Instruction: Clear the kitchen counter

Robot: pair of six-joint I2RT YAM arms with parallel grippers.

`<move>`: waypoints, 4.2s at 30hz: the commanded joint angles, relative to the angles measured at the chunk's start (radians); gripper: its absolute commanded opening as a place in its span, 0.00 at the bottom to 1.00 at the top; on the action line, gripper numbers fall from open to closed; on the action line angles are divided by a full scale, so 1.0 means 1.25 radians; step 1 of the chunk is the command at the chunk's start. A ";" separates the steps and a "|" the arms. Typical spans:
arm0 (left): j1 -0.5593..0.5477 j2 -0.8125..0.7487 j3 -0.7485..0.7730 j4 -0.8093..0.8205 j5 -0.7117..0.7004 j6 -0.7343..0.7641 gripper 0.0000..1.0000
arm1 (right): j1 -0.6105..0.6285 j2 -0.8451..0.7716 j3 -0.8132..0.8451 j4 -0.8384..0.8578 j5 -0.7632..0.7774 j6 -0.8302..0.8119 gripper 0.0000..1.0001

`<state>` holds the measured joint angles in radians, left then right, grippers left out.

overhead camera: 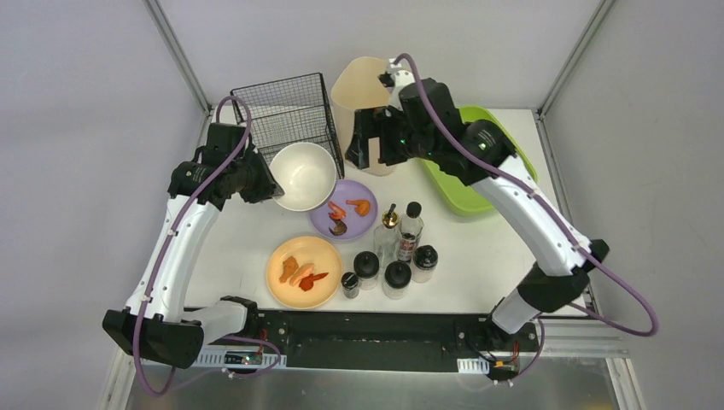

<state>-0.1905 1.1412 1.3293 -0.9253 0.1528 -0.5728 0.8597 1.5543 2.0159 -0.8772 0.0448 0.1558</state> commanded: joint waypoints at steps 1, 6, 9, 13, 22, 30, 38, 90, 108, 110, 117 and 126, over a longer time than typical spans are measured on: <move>-0.016 0.003 0.071 0.073 0.018 0.002 0.00 | 0.013 0.095 0.119 -0.023 -0.001 -0.008 0.95; -0.022 0.015 0.074 0.073 0.003 0.011 0.00 | 0.036 0.178 0.180 -0.027 0.007 0.003 0.95; -0.023 0.017 0.072 0.074 0.005 0.013 0.00 | 0.053 0.226 0.206 -0.036 0.035 0.004 0.94; -0.024 0.020 0.074 0.073 0.003 0.020 0.00 | 0.066 0.276 0.242 -0.060 0.076 0.002 0.93; -0.027 0.020 0.072 0.070 -0.001 0.026 0.00 | 0.073 0.334 0.256 -0.079 0.123 0.007 0.84; -0.028 0.017 0.072 0.068 -0.005 0.026 0.00 | 0.075 0.368 0.254 -0.076 0.131 0.016 0.69; -0.030 0.024 0.068 0.069 -0.006 0.026 0.00 | 0.079 0.392 0.250 -0.076 0.141 0.019 0.51; -0.037 -0.229 -0.169 0.115 -0.058 0.087 0.69 | -0.287 0.045 0.146 -0.043 0.157 0.131 0.00; -0.037 -0.232 -0.276 0.189 0.056 0.112 0.72 | -0.673 0.014 -0.111 0.054 0.025 0.246 0.00; -0.037 -0.230 -0.282 0.191 0.063 0.115 0.72 | -0.684 0.029 -0.143 0.073 0.029 0.256 0.00; -0.036 -0.246 -0.296 0.190 0.065 0.124 0.73 | -0.706 0.073 -0.270 0.163 0.023 0.284 0.00; -0.037 -0.249 -0.310 0.190 0.073 0.126 0.73 | -0.707 0.166 -0.275 0.237 0.005 0.307 0.00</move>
<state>-0.2352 0.8379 0.9508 -0.7128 0.2173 -0.4366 -0.0204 1.7676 1.6073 -0.7658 0.1108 0.4702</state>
